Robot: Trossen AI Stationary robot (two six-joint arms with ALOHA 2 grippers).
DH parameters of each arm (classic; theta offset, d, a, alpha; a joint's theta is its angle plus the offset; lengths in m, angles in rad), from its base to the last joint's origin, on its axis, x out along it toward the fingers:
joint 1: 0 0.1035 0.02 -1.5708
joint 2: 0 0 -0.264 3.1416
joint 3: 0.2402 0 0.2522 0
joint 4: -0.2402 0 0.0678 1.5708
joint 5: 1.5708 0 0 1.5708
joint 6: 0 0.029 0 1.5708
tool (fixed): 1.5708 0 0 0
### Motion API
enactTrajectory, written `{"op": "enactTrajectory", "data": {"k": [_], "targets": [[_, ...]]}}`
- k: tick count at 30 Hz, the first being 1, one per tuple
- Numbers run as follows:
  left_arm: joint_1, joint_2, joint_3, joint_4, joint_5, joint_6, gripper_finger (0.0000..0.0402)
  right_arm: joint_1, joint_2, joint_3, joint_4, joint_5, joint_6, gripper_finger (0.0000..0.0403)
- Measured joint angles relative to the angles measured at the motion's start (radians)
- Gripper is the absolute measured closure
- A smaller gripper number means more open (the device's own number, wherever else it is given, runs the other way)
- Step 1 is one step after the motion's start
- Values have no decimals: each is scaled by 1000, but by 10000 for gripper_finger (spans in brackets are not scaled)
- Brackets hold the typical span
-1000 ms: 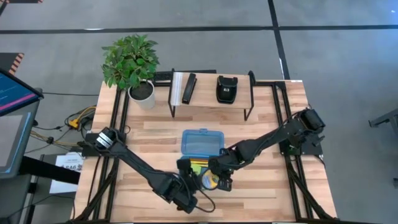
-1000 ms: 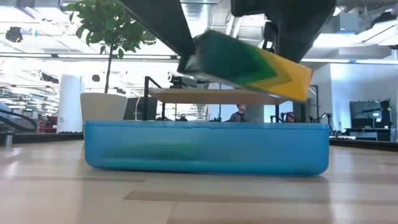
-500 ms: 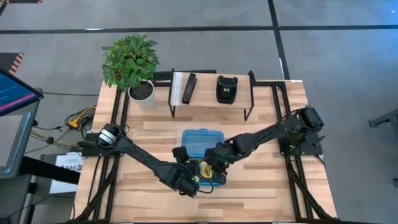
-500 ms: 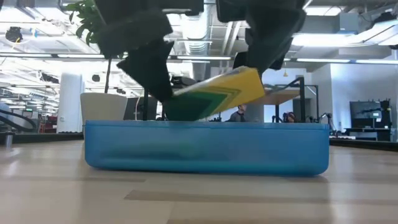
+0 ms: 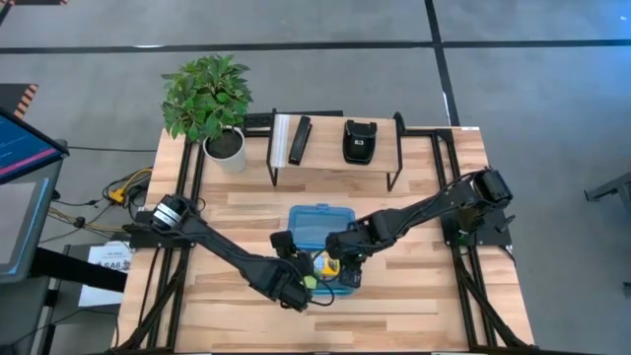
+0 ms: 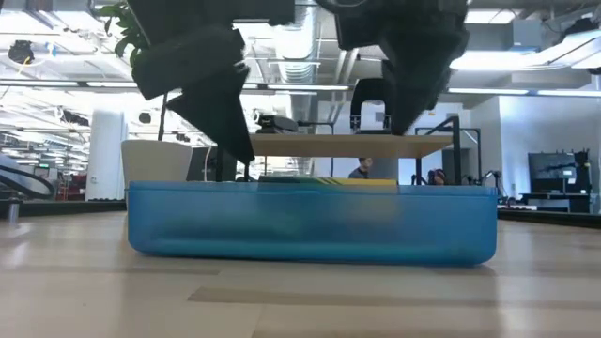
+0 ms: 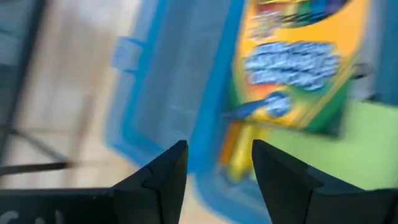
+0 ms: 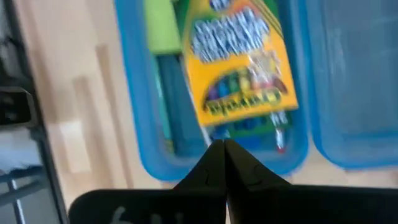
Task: Pack school essentials
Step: Close the supply box
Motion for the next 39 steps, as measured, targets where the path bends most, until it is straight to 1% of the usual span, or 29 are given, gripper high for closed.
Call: {"op": "enactTrajectory", "data": {"k": [2,4,6,8,10,13,18,20,22,25,27,30,33,37,39], "targets": [[-14,-15,-1,-42,-47,-17,233,2,0,0,-34,15,-9,395],[-38,-36,-2,-73,-105,-39,233,9,0,0,-47,55,-34,395],[-68,-80,-37,-92,-153,-65,233,13,0,-1,-37,74,-65,395],[-91,-152,-114,-53,-174,-86,233,13,0,-1,-26,77,-90,395],[-112,-244,-221,24,-191,-98,233,13,0,-1,9,78,-118,395],[-136,-399,-418,267,-189,-54,233,4,0,-1,70,78,-159,395],[-175,-633,-727,733,-180,107,233,-27,-13,-18,144,86,-198,395],[-188,-702,-827,907,-176,176,233,-41,-42,-65,197,86,-200,395],[-197,-764,-917,1041,-169,224,233,-56,-80,-128,255,86,-198,395],[-201,-830,-1018,1192,-162,255,233,-79,-169,-255,368,88,-175,395],[-201,-856,-1064,1251,-161,268,233,-90,-235,-344,492,108,-174,395],[-182,-872,-1100,1300,-160,271,233,-114,-314,-463,615,159,-167,395],[-150,-872,-1107,1305,-130,271,233,-143,-363,-550,643,195,-129,395],[-91,-855,-1109,1305,-62,278,233,-166,-382,-642,653,244,-60,395],[-63,-849,-1109,1298,-24,281,233,-169,-376,-685,711,245,-41,395]]}}
